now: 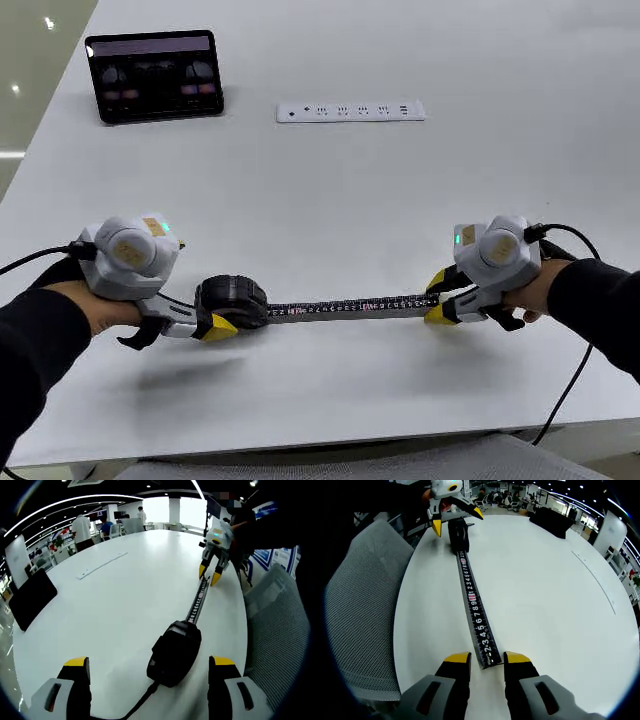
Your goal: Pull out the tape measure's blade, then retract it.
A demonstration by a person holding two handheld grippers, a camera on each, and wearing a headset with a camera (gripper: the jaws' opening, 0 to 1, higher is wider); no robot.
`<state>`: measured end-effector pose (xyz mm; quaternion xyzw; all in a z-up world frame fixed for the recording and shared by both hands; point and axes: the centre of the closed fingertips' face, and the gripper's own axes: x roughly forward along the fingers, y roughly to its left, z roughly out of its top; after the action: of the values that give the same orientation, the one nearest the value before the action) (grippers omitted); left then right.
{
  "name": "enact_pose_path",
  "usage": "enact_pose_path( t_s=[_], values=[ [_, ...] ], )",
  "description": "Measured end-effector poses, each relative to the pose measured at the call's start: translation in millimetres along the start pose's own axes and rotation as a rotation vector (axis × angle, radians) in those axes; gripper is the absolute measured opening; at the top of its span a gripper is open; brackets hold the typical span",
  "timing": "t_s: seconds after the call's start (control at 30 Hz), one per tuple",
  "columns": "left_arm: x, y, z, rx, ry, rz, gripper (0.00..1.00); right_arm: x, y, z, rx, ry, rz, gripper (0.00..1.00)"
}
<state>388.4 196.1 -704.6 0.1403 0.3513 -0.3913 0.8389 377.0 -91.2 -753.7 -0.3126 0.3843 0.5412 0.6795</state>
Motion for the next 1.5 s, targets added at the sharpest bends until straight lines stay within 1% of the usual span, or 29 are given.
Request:
enact_pose_path(
  t_s=[0.07, 0.1, 0.13, 0.17, 0.2, 0.23, 0.27, 0.3, 0.33, 0.37, 0.4, 0.43, 0.5, 0.57, 0.6, 0.63, 0.77, 0.87, 0.97, 1.0, 1.03, 1.13, 1.2, 1.23, 1.27, 1.3, 1.37, 1.43, 1.5],
  values=[
    [-5.1, 0.1, 6.1, -0.019, -0.066, 0.004, 1.00, -3.1, -3.5, 2.4, 0.008, -0.027, -0.021, 0.25],
    [-10.3, 3.9, 4.6, -0.030, -0.079, 0.032, 1.00, -7.5, -5.3, 3.9, 0.024, -0.041, -0.037, 0.28],
    [-13.3, 4.5, 1.5, -0.041, -0.075, 0.036, 1.00, -10.4, -6.5, 4.0, 0.029, -0.049, -0.047, 0.30],
    [-16.0, 6.0, 1.4, -0.056, -0.089, 0.048, 1.00, -13.5, -8.1, 5.3, 0.032, -0.064, -0.062, 0.30],
    [-20.1, 4.2, 1.5, -0.085, -0.118, 0.038, 1.00, -19.7, -10.5, 10.4, 0.061, -0.113, -0.085, 0.30],
    [-22.9, 4.6, 1.6, -0.092, -0.139, 0.043, 1.00, -23.5, -11.3, 12.9, 0.089, -0.143, -0.095, 0.31],
    [-27.9, 9.2, -3.5, -0.100, -0.149, 0.077, 1.00, -29.7, -13.3, 13.1, 0.126, -0.176, -0.117, 0.33],
    [-30.8, 11.2, -8.4, -0.110, -0.146, 0.094, 1.00, -36.2, -13.3, 14.8, 0.137, -0.181, -0.139, 0.36],
    [-35.2, 14.4, -14.2, -0.139, -0.154, 0.118, 1.00, -43.3, -12.3, 13.0, 0.139, -0.188, -0.163, 0.38],
    [-39.0, 14.8, -16.8, -0.151, -0.161, 0.125, 1.00, -46.9, -9.6, 11.5, 0.144, -0.192, -0.172, 0.40],
    [-43.4, 17.9, -17.8, -0.162, -0.179, 0.148, 1.00, -50.8, -7.5, 9.4, 0.157, -0.200, -0.185, 0.42],
    [-51.9, 21.8, -20.9, -0.176, -0.182, 0.185, 1.00, -55.7, -6.6, 3.8, 0.167, -0.215, -0.201, 0.43],
    [-62.7, 18.2, -21.6, -0.185, -0.186, 0.189, 1.00, -64.5, -2.1, -0.8, 0.169, -0.228, -0.235, 0.46],
    [-78.4, 22.9, -20.8, -0.196, -0.217, 0.252, 1.00, -77.7, 2.3, -6.9, 0.178, -0.239, -0.295, 0.50],
    [-84.9, 21.9, -23.9, -0.221, -0.225, 0.255, 1.00, -85.3, 6.5, -9.8, 0.207, -0.259, -0.318, 0.52],
    [-88.4, 20.0, -26.2, -0.239, -0.230, 0.246, 1.00, -90.2, 9.9, -12.9, 0.231, -0.267, -0.331, 0.54],
    [-98.3, 20.9, -39.1, -0.295, -0.264, 0.255, 1.00, -109.3, 23.8, -28.7, 0.296, -0.285, -0.394, 0.61],
    [-105.5, 20.5, -45.2, -0.278, -0.260, 0.280, 1.00, -118.5, 32.5, -40.0, 0.327, -0.281, -0.414, 0.66],
    [-111.9, 14.6, -44.6, -0.255, -0.273, 0.276, 1.00, -128.4, 40.1, -48.5, 0.362, -0.289, -0.427, 0.72],
    [-112.7, 11.6, -46.5, -0.234, -0.259, 0.274, 1.00, -132.6, 43.1, -52.2, 0.365, -0.294, -0.437, 0.73],
    [-112.7, 10.2, -48.5, -0.229, -0.245, 0.272, 1.00, -135.4, 44.9, -54.7, 0.364, -0.297, -0.446, 0.73],
    [-115.5, 5.1, -50.8, -0.231, -0.235, 0.259, 1.00, -142.9, 49.5, -64.5, 0.376, -0.287, -0.469, 0.77],
    [-120.2, 6.5, -53.2, -0.221, -0.230, 0.272, 1.00, -146.4, 52.8, -69.7, 0.401, -0.296, -0.467, 0.82],
    [-122.4, 8.0, -53.0, -0.221, -0.236, 0.277, 1.00, -145.5, 56.4, -69.0, 0.415, -0.314, -0.446, 0.87],
    [-126.0, 9.6, -52.1, -0.229, -0.251, 0.283, 1.00, -145.5, 57.1, -74.2, 0.427, -0.302, -0.448, 0.93],
    [-127.7, 10.8, -51.9, -0.233, -0.257, 0.288, 1.00, -146.1, 57.0, -78.5, 0.426, -0.294, -0.455, 0.95],
    [-130.7, 12.6, -53.4, -0.239, -0.262, 0.297, 1.00, -151.1, 57.5, -80.6, 0.431, -0.300, -0.461, 0.96],
    [-131.8, 12.3, -56.6, -0.240, -0.262, 0.300, 1.00, -154.5, 56.9, -81.4, 0.445, -0.311, -0.462, 0.99],
    [-132.8, 12.3, -57.7, -0.231, -0.267, 0.311, 1.00, -155.7, 57.5, -81.6, 0.442, -0.313, -0.461, 1.00]
  ],
)
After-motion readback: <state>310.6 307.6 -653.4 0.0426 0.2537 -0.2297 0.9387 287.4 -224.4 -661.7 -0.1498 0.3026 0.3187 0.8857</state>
